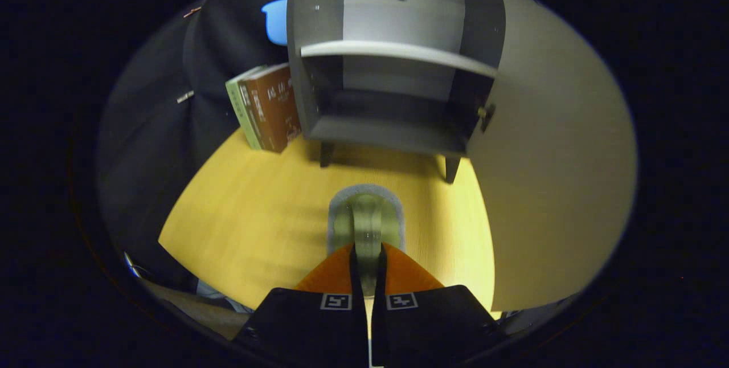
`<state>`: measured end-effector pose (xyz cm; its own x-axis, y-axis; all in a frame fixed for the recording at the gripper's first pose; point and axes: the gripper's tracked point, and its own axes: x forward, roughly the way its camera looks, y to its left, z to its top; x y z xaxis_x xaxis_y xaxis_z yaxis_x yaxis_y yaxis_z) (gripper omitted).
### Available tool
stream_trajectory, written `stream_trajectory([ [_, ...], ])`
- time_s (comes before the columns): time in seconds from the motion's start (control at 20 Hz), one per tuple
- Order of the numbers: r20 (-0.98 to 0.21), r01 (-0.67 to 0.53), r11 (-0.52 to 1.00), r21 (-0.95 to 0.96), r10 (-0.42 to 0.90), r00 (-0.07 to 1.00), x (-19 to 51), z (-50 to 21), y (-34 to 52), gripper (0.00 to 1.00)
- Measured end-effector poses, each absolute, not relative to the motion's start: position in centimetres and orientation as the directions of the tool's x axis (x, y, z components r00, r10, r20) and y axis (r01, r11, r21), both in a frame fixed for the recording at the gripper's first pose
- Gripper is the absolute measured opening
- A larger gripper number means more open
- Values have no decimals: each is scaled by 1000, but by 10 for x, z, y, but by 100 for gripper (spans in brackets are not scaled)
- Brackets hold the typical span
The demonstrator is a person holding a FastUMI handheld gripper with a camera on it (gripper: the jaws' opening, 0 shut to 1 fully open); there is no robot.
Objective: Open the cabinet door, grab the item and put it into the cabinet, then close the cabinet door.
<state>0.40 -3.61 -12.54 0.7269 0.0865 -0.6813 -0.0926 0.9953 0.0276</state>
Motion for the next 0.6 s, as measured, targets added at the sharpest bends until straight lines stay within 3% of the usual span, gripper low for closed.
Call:
stream_trajectory([
  [0.35,-396,-72,997,-38,52,917,116,23,-61,7],
  [0.6,-322,-59,998,13,60,945,198,68,-75,7],
])
